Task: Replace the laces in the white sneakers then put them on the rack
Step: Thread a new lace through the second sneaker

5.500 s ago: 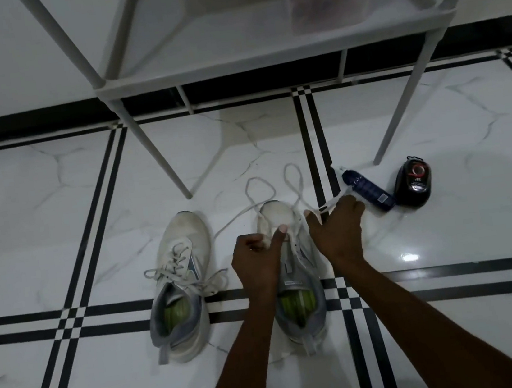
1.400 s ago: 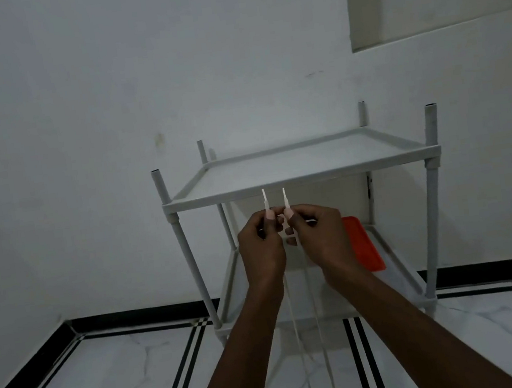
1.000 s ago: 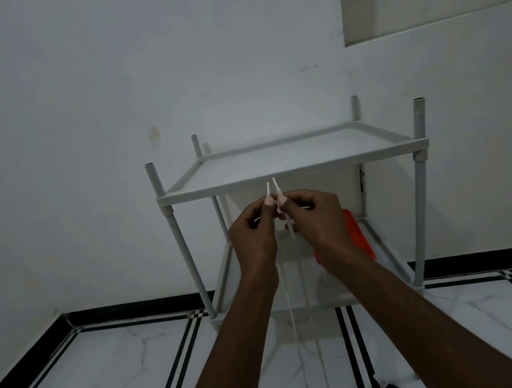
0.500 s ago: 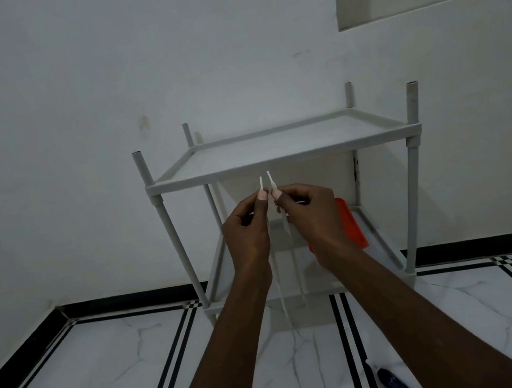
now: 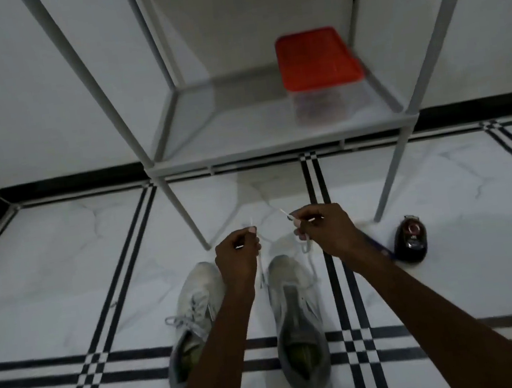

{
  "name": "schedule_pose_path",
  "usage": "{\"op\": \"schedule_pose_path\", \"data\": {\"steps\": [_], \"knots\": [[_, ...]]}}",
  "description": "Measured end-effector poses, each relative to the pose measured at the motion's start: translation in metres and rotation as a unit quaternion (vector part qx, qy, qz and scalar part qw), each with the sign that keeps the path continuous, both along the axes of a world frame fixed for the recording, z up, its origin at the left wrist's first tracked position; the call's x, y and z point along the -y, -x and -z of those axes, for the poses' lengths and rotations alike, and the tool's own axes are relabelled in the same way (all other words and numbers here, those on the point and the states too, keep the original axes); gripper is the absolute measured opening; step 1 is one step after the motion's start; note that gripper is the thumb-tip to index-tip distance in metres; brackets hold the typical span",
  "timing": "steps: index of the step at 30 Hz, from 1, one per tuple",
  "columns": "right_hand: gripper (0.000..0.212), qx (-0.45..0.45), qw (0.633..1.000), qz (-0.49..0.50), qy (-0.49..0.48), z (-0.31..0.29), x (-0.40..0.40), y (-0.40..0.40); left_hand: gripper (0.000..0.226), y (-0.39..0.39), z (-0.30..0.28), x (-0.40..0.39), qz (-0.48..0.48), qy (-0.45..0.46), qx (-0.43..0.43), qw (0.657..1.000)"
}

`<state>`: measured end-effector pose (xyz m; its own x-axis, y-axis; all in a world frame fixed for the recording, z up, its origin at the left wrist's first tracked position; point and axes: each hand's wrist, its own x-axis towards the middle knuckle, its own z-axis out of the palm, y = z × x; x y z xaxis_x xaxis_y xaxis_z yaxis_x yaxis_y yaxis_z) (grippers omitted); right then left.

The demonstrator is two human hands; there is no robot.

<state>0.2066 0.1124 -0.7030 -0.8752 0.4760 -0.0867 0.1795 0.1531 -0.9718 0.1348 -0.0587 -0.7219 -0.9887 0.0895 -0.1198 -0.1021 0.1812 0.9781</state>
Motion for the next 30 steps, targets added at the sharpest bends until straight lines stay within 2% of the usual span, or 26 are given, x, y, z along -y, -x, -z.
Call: {"op": "schedule_pose_path", "data": {"steps": [3,4,6,7,8,12,16,22,30], "knots": [[0.015,0.053,0.998,-0.039,-0.022,0.046,0.01,-0.015,0.005,-0.013,0.046,0.007,0.002,0.034,0.033,0.999],[0.014,0.067,0.995,-0.057,-0.038,0.056,0.013,-0.017,0.01,-0.016,0.055,0.008,0.0,0.05,0.042,0.998],[0.012,0.089,0.991,-0.077,-0.064,0.074,0.022,-0.024,0.052,-0.026,0.069,0.01,-0.012,0.087,0.068,0.994],[0.01,0.092,0.99,-0.079,-0.073,0.081,0.026,-0.028,0.066,-0.032,0.072,0.013,-0.02,0.102,0.071,0.992],[0.007,0.096,0.989,-0.082,-0.083,0.084,0.029,-0.03,0.071,-0.037,0.074,0.015,-0.02,0.117,0.062,0.991],[0.002,0.11,0.981,-0.108,-0.119,0.098,0.037,-0.035,0.026,-0.065,0.08,0.029,0.049,0.144,0.041,0.988],[0.005,0.144,0.973,-0.142,-0.114,0.109,0.038,-0.039,0.025,-0.079,0.089,0.035,0.13,0.177,0.029,0.975],[0.005,0.128,0.968,-0.167,-0.138,0.116,0.037,-0.04,0.011,-0.082,0.097,0.037,0.087,0.169,-0.034,0.981],[0.008,0.112,0.957,-0.173,-0.204,0.118,0.036,-0.038,0.012,-0.083,0.098,0.03,0.055,0.099,0.018,0.993]]}}
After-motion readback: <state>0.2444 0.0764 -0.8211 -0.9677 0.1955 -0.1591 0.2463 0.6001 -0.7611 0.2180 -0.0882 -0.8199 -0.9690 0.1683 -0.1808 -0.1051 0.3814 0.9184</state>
